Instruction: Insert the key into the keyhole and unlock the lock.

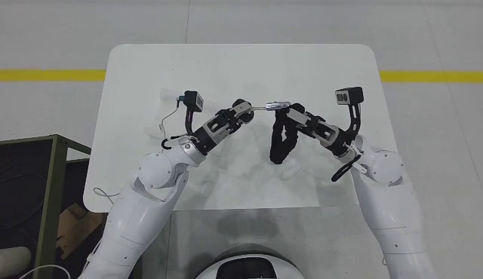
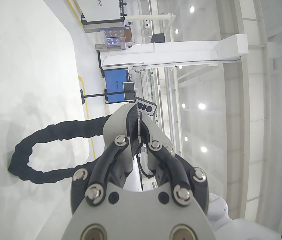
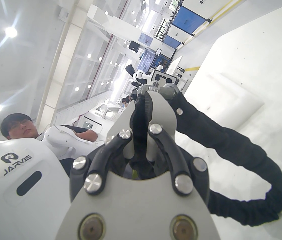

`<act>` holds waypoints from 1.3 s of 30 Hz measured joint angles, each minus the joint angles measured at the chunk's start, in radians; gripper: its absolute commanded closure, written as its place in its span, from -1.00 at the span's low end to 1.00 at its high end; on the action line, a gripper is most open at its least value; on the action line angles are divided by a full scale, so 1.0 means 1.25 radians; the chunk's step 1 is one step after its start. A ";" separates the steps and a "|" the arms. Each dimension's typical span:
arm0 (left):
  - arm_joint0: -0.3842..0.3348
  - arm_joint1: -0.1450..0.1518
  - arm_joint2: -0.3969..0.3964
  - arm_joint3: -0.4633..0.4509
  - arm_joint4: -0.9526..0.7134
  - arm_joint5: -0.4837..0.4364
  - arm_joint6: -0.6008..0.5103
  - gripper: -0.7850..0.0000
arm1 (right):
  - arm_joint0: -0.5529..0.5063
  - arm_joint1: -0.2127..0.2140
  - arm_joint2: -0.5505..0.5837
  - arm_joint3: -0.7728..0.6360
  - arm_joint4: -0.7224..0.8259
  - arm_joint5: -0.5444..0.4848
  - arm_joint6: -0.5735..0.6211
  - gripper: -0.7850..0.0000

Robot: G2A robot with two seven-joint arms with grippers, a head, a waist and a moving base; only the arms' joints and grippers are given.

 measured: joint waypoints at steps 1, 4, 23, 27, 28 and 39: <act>0.000 0.000 0.000 0.000 0.000 -0.001 0.000 1.00 | 0.000 0.001 0.000 0.000 0.001 0.000 0.000 1.00; 0.000 -0.002 -0.002 -0.001 0.003 -0.004 0.003 1.00 | -0.001 0.003 -0.001 -0.001 0.004 0.000 -0.001 1.00; -0.001 -0.008 0.005 -0.005 0.045 -0.015 -0.029 1.00 | 0.000 0.016 -0.020 -0.004 0.011 0.006 -0.007 1.00; 0.000 -0.009 0.004 -0.006 0.045 -0.021 -0.036 1.00 | 0.001 0.019 -0.025 -0.008 0.011 0.014 -0.002 1.00; -0.001 -0.009 0.003 -0.006 0.044 -0.021 -0.039 1.00 | 0.001 0.020 -0.026 -0.008 0.011 0.016 0.001 1.00; -0.004 -0.010 -0.010 -0.013 0.010 -0.013 -0.091 -1.00 | 0.017 0.029 -0.026 0.008 0.095 0.065 0.050 1.00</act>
